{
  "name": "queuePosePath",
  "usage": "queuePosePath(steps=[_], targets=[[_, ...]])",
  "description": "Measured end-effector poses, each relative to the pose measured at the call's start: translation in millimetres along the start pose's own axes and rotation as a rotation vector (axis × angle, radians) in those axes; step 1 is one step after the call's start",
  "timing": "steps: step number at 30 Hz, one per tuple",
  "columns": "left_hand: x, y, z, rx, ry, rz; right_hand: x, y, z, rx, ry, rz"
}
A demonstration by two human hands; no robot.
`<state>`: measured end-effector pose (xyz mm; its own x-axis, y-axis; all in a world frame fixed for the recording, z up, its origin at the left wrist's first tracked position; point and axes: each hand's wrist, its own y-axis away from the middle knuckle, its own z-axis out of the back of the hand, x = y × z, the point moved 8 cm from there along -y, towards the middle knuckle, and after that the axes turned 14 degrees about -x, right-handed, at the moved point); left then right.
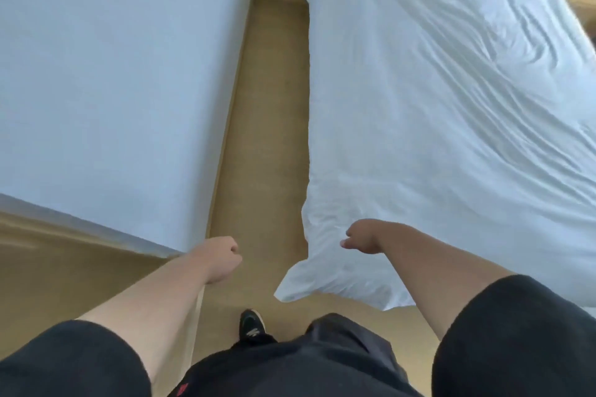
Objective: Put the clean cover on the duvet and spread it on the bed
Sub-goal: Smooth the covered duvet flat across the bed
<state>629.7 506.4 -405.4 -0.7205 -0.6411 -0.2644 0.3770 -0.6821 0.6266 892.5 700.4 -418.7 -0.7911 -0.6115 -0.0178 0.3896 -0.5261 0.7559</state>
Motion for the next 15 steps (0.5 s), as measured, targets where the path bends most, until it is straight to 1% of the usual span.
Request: queuePosePath(steps=[4, 8, 11, 15], targets=[[16, 22, 75, -0.104, -0.017, -0.013, 24, 14, 42, -0.083, -0.031, -0.006], [16, 25, 124, -0.119, -0.009, -0.004, 44, 7, 95, -0.166, -0.072, 0.016], [10, 3, 146, -0.142, 0.018, 0.004, 50, -7, 135, -0.236, -0.117, 0.052], [-10, -41, 169, -0.097, 0.029, -0.016, 33, -39, 171, -0.259, -0.149, 0.056]])
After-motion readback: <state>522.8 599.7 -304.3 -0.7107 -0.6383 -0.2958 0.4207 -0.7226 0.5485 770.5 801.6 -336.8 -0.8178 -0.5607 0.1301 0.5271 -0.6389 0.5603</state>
